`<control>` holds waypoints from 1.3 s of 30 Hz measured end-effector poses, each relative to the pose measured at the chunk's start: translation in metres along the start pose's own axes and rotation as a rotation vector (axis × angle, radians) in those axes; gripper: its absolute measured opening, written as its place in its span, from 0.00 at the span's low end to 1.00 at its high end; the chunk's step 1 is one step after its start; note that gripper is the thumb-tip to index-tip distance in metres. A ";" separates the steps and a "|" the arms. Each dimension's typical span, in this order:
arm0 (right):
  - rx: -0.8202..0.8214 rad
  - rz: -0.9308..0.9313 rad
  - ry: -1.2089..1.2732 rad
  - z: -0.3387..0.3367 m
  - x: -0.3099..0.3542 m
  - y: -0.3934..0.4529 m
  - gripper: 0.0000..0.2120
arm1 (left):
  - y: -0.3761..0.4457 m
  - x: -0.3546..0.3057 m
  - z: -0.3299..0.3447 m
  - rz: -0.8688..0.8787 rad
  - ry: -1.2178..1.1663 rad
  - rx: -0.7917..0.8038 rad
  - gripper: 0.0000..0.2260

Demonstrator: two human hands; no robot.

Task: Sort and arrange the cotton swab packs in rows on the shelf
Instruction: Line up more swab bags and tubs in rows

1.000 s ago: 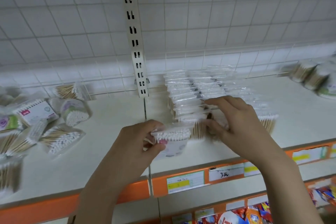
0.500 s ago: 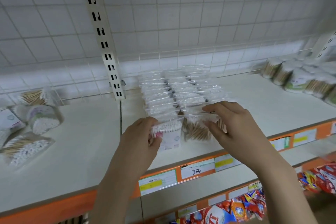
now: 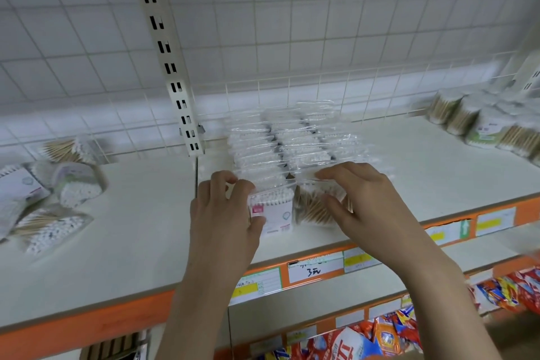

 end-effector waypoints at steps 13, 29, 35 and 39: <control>0.018 -0.127 0.120 0.031 0.070 0.018 0.14 | -0.002 0.061 -0.050 -0.095 0.104 -0.026 0.22; 0.177 -0.334 0.286 0.146 0.220 0.023 0.16 | -0.048 0.224 -0.151 -0.326 0.350 0.002 0.17; 0.306 -0.289 0.234 0.204 0.254 0.032 0.22 | -0.043 0.277 -0.167 -0.360 0.299 0.034 0.22; 0.356 -0.232 0.157 0.233 0.268 0.047 0.26 | -0.019 0.312 -0.167 -0.311 0.261 0.139 0.20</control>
Point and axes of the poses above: each hand's wrist, its own y-axis towards the middle knuckle, its own z-axis out of the palm, x = y × z, the point moved 5 cm from there along y, towards the middle knuckle, and after that the axes turned 14 degrees about -x, right-handed, at the moved point
